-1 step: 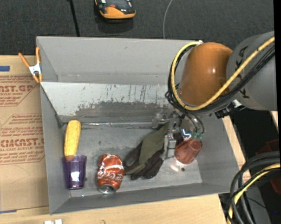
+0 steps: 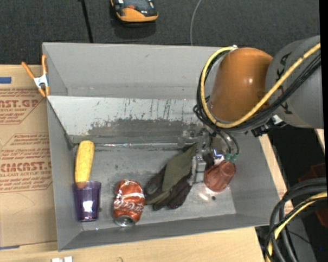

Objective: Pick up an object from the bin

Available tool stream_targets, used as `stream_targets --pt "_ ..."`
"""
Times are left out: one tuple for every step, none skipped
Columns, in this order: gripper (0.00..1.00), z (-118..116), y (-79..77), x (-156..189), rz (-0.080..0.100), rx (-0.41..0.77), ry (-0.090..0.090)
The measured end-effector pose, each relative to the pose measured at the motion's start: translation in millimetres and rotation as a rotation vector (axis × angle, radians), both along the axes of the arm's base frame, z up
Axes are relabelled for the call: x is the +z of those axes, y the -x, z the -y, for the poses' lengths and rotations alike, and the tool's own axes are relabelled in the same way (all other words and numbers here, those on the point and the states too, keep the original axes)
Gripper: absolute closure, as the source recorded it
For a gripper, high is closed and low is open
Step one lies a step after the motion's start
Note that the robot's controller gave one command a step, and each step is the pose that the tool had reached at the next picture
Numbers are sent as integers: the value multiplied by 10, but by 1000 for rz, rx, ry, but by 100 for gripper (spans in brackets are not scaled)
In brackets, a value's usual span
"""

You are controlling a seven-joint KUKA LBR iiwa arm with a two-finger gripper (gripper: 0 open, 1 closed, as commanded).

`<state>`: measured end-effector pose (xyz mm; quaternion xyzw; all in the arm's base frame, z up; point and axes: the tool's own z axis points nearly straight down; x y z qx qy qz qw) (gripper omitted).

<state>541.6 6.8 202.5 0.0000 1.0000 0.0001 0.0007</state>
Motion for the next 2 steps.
stream_targets --pt "0 84 45 -427 8 -23 -1" --pt "100 290 342 -1324 0 -135 -1"
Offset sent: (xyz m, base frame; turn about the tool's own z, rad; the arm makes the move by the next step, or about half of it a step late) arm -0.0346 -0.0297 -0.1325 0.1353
